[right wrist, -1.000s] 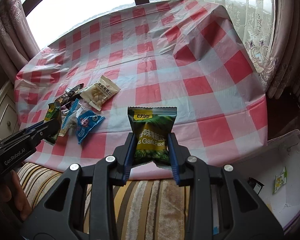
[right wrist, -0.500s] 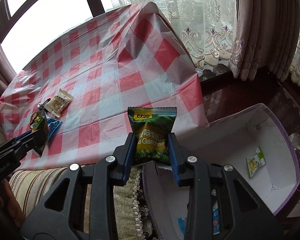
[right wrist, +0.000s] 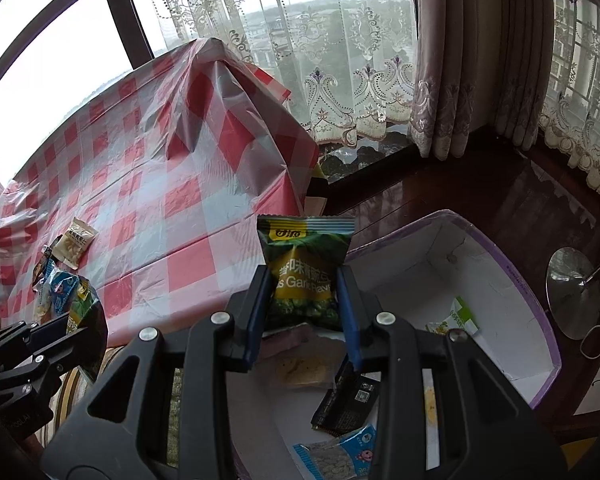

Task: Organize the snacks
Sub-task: 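Carry the green pea bag to the white box and release it with the right tool, then return both open tools to the snack pile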

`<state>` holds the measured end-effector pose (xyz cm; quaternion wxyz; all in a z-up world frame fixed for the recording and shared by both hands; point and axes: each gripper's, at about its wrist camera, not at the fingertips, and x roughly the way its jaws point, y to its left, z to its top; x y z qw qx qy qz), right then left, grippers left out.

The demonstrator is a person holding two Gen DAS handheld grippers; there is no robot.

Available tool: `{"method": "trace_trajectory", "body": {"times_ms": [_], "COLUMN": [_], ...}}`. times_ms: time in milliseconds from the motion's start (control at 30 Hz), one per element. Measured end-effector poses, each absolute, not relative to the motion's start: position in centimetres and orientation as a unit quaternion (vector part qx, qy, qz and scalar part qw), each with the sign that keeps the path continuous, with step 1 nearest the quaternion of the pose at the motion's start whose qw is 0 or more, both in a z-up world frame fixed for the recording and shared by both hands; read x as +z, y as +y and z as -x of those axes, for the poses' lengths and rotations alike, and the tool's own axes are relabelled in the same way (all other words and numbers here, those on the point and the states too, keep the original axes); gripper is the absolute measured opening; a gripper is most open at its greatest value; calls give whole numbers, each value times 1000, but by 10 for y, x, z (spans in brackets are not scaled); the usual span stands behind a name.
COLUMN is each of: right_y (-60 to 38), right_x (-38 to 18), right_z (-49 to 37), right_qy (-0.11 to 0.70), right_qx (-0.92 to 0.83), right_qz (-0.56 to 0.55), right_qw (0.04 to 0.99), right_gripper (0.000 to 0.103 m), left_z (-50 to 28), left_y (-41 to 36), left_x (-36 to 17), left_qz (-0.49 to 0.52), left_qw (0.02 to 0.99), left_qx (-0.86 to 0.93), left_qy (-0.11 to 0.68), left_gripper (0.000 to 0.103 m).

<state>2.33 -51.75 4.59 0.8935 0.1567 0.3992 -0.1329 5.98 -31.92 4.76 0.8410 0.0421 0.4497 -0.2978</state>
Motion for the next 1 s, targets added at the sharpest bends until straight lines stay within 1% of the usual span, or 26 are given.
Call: {"method": "trace_trajectory", "body": {"times_ms": [267,633,867,1000], "right_y": [-520,-514,-508,-503], "right_x": [47,48,51,52], "right_z": [-22,-24,-27,-30], "right_qy": [398,400,401,402], "right_qx": [-135,-130,-127,-124], "right_qz": [-157,-147,-142,-136], "right_qw": [894,895,896,897], "right_gripper": [40,40,46,47], "left_z": [-48,-50,-55,-59], "left_y": [-347,-342,-335,-330], "left_x": [39,38,38,38], "left_qz": [-64,-55,-44,-36], "left_qw": [814,815,818,819], "left_qx": [-340,-332,-325,-321], "left_qy": [466,471,473,473], "left_gripper": [35,36,37,37]}}
